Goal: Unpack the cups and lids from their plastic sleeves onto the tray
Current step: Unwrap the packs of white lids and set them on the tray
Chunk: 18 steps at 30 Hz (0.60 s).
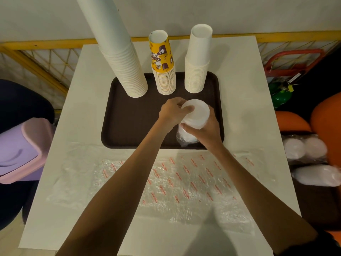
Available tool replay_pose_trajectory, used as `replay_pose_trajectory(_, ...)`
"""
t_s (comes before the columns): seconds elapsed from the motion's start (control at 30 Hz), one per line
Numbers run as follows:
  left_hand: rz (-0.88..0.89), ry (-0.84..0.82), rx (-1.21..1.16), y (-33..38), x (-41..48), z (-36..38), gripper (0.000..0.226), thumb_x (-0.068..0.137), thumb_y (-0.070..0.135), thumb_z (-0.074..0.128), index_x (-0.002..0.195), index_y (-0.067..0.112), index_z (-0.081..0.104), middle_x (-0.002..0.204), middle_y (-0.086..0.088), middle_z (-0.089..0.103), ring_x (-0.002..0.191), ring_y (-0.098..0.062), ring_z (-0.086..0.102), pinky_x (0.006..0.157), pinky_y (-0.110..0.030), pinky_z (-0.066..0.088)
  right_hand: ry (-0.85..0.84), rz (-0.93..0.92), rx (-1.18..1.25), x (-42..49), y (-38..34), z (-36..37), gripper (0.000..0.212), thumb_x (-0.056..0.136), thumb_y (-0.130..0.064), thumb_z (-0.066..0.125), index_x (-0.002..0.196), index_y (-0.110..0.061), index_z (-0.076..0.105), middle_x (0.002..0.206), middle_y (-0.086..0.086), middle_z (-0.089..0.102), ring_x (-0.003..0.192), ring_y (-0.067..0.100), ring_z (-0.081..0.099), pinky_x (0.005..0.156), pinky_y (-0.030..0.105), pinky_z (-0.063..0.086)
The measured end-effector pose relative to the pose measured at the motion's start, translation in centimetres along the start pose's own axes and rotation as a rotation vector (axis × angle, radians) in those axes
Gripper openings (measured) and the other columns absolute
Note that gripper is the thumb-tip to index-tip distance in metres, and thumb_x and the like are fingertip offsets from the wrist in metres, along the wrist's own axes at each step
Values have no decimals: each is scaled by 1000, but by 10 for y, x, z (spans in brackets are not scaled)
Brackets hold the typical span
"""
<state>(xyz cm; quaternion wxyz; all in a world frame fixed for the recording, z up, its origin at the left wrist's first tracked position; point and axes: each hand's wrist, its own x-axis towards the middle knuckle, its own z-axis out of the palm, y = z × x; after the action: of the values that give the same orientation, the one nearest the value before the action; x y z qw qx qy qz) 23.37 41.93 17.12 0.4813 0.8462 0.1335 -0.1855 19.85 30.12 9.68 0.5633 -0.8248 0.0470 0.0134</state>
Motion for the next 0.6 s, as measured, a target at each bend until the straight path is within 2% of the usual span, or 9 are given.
replay_pose_trajectory(0.13,-113,-40,-59,8,7,-1,28,90,27,64,115,14,59,111,-5,58,100,-23,62,85,-35,57,-78,19,-14,12,2,-8,85,72,-28,80,140,-16,31,133,0,46,112,3,41,78,-8,31)
replay_pose_trajectory(0.23,-146,-50,-50,14,11,-2,29,90,26,64,115,14,59,113,-7,58,102,-25,61,84,-34,57,-76,19,-3,14,3,-9,87,71,-26,82,140,-16,30,135,1,45,114,3,41,82,-3,34)
replay_pose_trajectory(0.3,-161,-60,-51,16,13,-3,31,90,25,64,118,13,59,116,-8,58,104,-26,60,84,-35,57,-63,26,8,14,4,-7,86,71,-26,82,140,-16,32,134,1,46,113,4,41,79,-6,32)
replay_pose_trajectory(0.5,-147,-51,4,18,16,-4,32,90,27,63,119,13,58,114,-7,57,102,-25,61,83,-33,57,-63,41,32,18,6,-5,83,72,-27,81,139,-17,34,130,-3,46,110,5,42,76,-9,30)
replay_pose_trajectory(0.6,-89,-52,95,16,16,-6,29,90,28,63,114,13,60,110,-6,58,95,-21,61,83,-31,56,-48,17,-14,13,8,-5,86,70,-30,82,139,-15,34,127,-5,46,110,4,41,80,-4,32)
